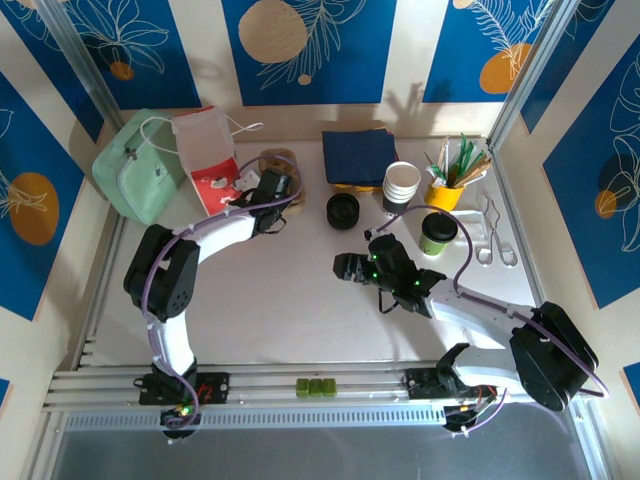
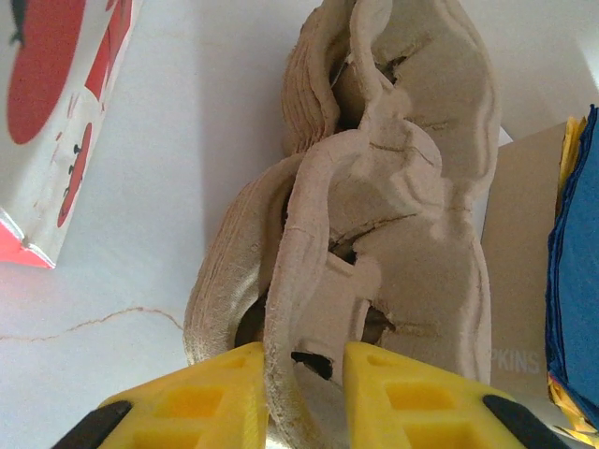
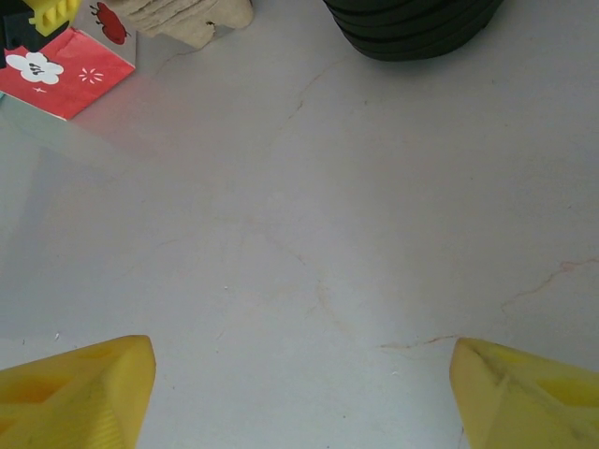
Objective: Pack the takeout coffee
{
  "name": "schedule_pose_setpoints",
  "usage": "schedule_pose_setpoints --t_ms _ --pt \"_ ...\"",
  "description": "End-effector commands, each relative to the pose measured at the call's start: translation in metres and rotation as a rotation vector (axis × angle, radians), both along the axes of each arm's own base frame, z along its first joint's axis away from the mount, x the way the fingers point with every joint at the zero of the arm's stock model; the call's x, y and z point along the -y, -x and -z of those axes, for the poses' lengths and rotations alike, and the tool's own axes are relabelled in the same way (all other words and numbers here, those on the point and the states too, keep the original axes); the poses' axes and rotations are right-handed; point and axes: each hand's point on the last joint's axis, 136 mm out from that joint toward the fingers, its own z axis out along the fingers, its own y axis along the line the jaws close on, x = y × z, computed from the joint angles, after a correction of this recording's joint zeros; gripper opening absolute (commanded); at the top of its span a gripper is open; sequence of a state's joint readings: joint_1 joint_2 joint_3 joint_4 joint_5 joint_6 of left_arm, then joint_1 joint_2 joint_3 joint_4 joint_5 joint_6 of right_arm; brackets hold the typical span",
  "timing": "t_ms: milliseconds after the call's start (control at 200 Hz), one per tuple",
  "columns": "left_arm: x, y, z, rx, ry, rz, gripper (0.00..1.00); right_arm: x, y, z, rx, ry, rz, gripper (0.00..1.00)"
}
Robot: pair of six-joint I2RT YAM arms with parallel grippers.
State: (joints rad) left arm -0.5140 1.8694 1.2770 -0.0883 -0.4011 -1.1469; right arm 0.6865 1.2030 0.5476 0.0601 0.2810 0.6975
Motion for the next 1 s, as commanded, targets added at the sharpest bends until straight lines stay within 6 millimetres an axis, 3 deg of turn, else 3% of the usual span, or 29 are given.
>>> schedule_pose_setpoints --t_ms 0,690,855,995 --pt "-0.005 -0.004 0.0 0.014 0.003 -0.012 0.27 -0.004 -0.006 -0.01 0.015 -0.026 0.006 0.83" --pt "0.002 -0.006 -0.075 0.165 0.054 0.058 0.11 -0.009 -0.004 -0.014 0.036 -0.039 -0.022 0.83" --pt "0.01 0.003 -0.088 0.167 0.06 0.14 0.01 -0.007 -0.003 -0.013 0.037 -0.04 -0.014 0.83" --pt "0.012 0.017 -0.106 0.183 0.048 0.215 0.0 -0.003 0.0 -0.015 0.048 -0.05 -0.01 0.83"
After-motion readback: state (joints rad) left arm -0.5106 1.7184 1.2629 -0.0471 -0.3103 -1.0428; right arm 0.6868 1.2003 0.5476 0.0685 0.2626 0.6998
